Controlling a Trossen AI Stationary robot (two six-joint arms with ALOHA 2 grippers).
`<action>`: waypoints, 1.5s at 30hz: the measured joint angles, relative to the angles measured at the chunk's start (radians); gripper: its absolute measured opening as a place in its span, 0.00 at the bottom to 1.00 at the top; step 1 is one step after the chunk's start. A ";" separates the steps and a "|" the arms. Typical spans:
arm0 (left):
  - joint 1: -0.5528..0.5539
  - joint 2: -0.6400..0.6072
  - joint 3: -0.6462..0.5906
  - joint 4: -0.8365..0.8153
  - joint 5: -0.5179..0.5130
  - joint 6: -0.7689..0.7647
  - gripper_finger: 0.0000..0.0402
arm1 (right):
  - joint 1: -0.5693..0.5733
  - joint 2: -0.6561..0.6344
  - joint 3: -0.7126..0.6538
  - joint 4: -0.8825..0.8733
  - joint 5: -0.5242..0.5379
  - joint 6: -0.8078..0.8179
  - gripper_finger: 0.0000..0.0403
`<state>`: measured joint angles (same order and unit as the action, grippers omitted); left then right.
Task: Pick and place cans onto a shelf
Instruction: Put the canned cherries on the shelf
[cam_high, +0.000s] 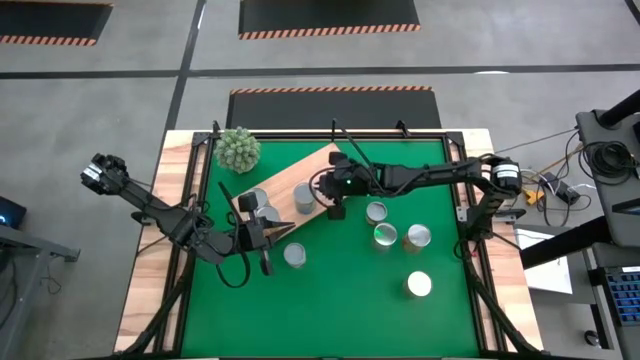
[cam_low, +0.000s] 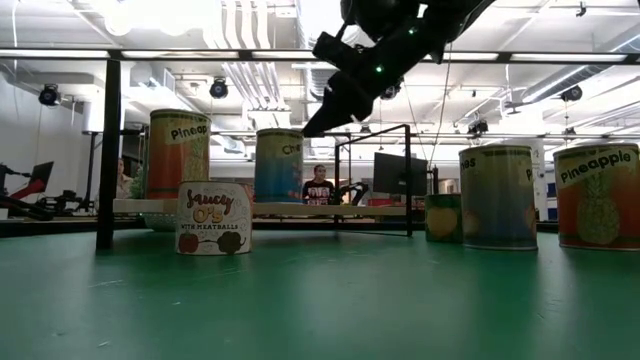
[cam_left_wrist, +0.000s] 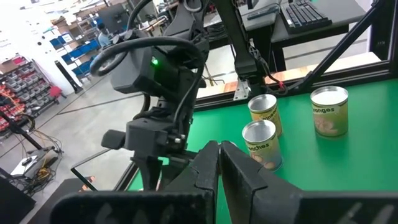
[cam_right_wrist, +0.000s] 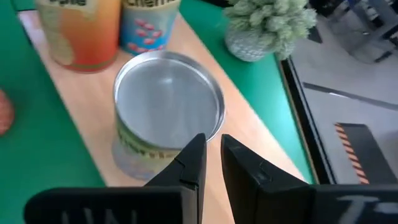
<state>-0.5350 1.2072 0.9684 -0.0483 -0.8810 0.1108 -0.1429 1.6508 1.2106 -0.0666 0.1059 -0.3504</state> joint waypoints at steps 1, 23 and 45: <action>0.000 0.000 0.000 0.000 0.000 0.000 0.00 | 0.003 0.000 0.000 -0.004 -0.013 0.001 0.11; 0.000 0.000 0.000 0.000 0.000 0.000 0.00 | 0.065 -0.013 0.089 -0.025 -0.009 -0.073 0.11; 0.000 0.000 0.000 0.000 0.000 0.000 0.00 | 0.044 0.080 0.090 -0.001 0.026 -0.119 0.11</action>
<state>-0.5350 1.2072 0.9684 -0.0486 -0.8810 0.1111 -0.0993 1.7303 1.3006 -0.0680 0.1316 -0.4692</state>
